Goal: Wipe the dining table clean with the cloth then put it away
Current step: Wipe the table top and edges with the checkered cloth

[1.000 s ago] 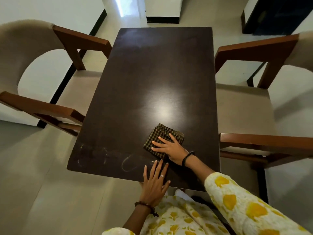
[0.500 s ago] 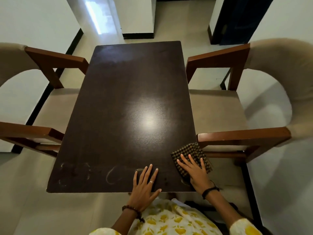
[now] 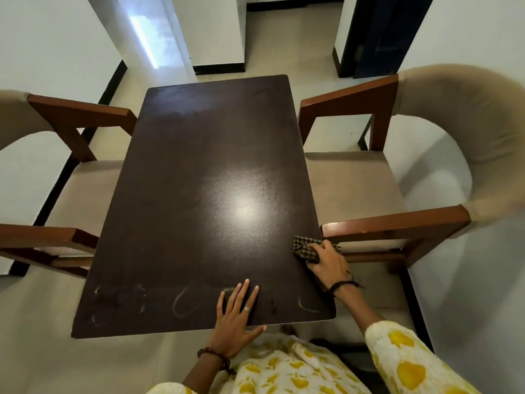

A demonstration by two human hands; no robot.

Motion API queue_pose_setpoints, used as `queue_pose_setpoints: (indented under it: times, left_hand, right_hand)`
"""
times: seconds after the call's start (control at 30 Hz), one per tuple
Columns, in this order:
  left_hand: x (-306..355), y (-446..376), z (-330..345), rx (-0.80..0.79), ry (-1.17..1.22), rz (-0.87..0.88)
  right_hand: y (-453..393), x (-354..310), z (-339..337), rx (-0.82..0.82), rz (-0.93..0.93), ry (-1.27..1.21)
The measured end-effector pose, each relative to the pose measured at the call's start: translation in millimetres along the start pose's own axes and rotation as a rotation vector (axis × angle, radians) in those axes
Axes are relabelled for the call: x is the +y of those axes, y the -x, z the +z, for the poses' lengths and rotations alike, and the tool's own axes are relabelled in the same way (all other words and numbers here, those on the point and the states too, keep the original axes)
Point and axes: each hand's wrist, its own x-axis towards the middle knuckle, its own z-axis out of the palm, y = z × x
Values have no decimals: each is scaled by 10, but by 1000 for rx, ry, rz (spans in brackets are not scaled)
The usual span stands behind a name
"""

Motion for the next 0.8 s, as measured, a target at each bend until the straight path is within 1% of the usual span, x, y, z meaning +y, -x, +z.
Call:
queue_pose_setpoints:
  times: [0.13,0.2,0.37,0.47,0.57,0.67,0.73,0.8]
  left_hand:
    - [-3,-3,12,-4,4,11]
    - [6,-3,0,-2,12,14]
    - [-16,16,-15,-13,17,16]
    - [-23,21,-4,-13,25,17]
    - [-30,18,2,-3,24,34]
    - [-64,33,-2,-8,20,46]
    - [-117,76,-12,-3,43,12]
    - [-235,153,-19,15,52,-32]
  right_hand:
    - [71,-5,76,83,264,-251]
    - [128,-93,126,100,336,-262]
    - [248,-380,295,23,370,-250]
    - [306,-590,423,-52,328,-298]
    - [307,-625,414,-85,283,-315]
    - [288,-461,320,-13,336,-315]
    - [276,-359,273,68,417,-345]
    - [274,-351,268,100,480,-335]
